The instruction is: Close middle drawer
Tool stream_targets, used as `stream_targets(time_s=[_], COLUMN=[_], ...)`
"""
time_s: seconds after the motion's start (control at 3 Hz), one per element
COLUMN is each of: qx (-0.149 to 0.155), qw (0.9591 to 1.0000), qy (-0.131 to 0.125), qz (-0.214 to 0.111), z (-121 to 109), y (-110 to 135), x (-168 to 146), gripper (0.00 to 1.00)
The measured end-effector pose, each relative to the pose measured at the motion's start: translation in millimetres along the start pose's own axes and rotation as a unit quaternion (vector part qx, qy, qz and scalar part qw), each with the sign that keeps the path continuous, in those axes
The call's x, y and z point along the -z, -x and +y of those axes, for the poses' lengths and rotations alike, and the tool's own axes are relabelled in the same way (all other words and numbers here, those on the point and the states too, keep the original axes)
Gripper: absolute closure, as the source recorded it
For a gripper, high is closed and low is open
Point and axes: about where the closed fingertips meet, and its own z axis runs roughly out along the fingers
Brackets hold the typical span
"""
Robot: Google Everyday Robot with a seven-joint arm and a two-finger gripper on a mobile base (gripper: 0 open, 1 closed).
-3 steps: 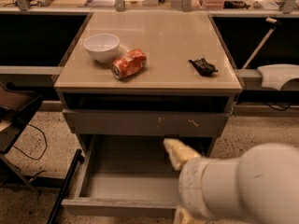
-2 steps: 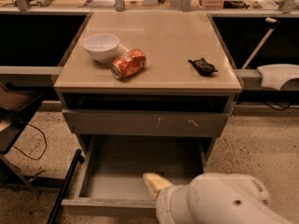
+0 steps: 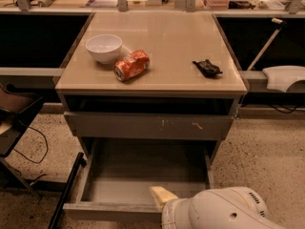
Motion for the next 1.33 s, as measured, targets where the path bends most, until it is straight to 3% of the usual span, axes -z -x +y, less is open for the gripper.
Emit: stream_targets(time_s=[0.33, 0.67, 1.0, 1.33], qx=[-0.05, -0.122, -0.122, -0.134], qw=[0.9984, 0.9893, 0.9893, 0.9895], qy=[-0.023, -0.073, -0.073, -0.051], qz=[0.017, 0.033, 0.033, 0.019], z=[9, 26, 26, 45], y=[-43, -100, -100, -111], x=[0, -1, -1, -33], gripper=[0.0, 0.0, 0.0, 0.0])
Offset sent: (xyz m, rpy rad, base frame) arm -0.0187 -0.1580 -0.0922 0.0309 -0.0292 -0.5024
